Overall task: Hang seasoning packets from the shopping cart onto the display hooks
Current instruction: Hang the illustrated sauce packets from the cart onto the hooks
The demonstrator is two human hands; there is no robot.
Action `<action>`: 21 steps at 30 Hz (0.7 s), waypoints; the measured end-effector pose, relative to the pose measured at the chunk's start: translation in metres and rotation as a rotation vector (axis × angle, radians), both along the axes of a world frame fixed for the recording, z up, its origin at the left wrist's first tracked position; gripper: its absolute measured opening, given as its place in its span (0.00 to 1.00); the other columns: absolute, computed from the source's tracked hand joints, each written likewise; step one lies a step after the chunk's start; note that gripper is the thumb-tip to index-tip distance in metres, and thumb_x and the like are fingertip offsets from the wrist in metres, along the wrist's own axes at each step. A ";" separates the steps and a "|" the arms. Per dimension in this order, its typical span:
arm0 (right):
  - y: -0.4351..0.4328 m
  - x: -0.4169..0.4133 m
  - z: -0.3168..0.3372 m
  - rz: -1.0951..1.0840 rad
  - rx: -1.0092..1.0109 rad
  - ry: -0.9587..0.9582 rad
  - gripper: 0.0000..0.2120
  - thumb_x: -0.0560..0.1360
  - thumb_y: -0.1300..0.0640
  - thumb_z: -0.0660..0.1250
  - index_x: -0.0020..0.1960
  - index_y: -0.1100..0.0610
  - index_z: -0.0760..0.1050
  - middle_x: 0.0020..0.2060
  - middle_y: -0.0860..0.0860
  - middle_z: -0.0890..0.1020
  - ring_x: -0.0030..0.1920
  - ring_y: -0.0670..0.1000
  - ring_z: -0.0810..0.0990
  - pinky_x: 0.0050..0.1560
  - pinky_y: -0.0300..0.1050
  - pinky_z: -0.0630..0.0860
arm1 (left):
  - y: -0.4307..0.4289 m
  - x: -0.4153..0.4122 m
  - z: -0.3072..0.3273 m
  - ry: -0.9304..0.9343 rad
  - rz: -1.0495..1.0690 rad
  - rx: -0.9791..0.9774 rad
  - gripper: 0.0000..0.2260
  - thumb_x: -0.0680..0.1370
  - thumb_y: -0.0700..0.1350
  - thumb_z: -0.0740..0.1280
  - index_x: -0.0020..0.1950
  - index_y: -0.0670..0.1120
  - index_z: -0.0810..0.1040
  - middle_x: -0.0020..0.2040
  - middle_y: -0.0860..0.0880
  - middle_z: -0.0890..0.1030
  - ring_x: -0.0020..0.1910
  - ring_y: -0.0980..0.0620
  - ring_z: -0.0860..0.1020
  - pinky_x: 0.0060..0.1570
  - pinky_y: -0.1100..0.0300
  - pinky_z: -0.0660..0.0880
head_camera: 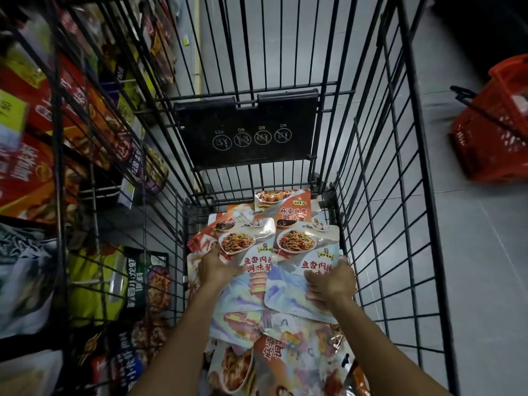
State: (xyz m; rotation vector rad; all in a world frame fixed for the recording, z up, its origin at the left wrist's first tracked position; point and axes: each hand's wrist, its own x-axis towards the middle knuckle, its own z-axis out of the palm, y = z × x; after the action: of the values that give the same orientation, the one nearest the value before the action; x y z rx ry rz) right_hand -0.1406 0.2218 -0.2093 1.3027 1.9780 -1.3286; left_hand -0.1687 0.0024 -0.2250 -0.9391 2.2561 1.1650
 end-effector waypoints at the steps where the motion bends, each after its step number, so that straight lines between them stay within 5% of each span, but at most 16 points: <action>1: -0.001 -0.001 0.002 -0.001 0.020 0.026 0.21 0.67 0.64 0.77 0.51 0.59 0.68 0.33 0.58 0.82 0.25 0.57 0.82 0.24 0.53 0.79 | 0.000 -0.001 -0.001 -0.022 0.023 0.004 0.31 0.63 0.38 0.80 0.63 0.38 0.74 0.61 0.41 0.78 0.59 0.44 0.77 0.52 0.59 0.72; 5: -0.002 -0.005 0.006 -0.091 -0.089 0.028 0.09 0.73 0.65 0.71 0.48 0.60 0.71 0.24 0.55 0.78 0.19 0.52 0.76 0.18 0.44 0.74 | -0.003 -0.007 -0.002 -0.051 0.075 0.049 0.34 0.62 0.36 0.80 0.66 0.38 0.70 0.64 0.40 0.75 0.62 0.42 0.74 0.57 0.56 0.72; 9: -0.005 -0.011 0.015 0.028 -0.101 0.085 0.21 0.70 0.70 0.71 0.61 0.64 0.71 0.31 0.60 0.80 0.27 0.56 0.78 0.27 0.52 0.79 | -0.006 -0.015 0.002 -0.071 0.079 0.110 0.36 0.62 0.32 0.79 0.67 0.37 0.69 0.65 0.41 0.74 0.63 0.42 0.73 0.58 0.57 0.71; 14: -0.005 -0.013 0.028 0.073 -0.149 0.132 0.07 0.70 0.71 0.71 0.44 0.64 0.73 0.26 0.56 0.78 0.21 0.52 0.77 0.20 0.42 0.73 | -0.013 -0.018 0.013 -0.098 0.122 0.185 0.29 0.62 0.38 0.80 0.60 0.39 0.75 0.53 0.46 0.79 0.46 0.50 0.76 0.47 0.62 0.72; 17: -0.005 -0.011 0.038 0.088 -0.226 0.159 0.12 0.72 0.71 0.69 0.33 0.61 0.71 0.20 0.53 0.75 0.16 0.47 0.72 0.16 0.36 0.69 | -0.016 -0.012 0.014 -0.047 0.224 0.302 0.23 0.64 0.36 0.79 0.56 0.37 0.78 0.47 0.44 0.81 0.41 0.49 0.79 0.39 0.61 0.78; 21: -0.005 -0.007 0.059 0.088 -0.264 0.223 0.10 0.73 0.59 0.72 0.45 0.66 0.77 0.36 0.63 0.83 0.31 0.58 0.82 0.25 0.45 0.78 | -0.015 -0.004 0.022 0.078 0.264 0.362 0.20 0.66 0.30 0.75 0.58 0.35 0.78 0.55 0.39 0.80 0.47 0.48 0.78 0.45 0.59 0.77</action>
State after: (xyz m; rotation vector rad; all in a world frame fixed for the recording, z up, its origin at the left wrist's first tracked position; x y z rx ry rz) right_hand -0.1477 0.2166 -0.1506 0.9706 1.8944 -1.6855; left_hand -0.1726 -0.0129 -0.2030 -1.0758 1.9216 1.6823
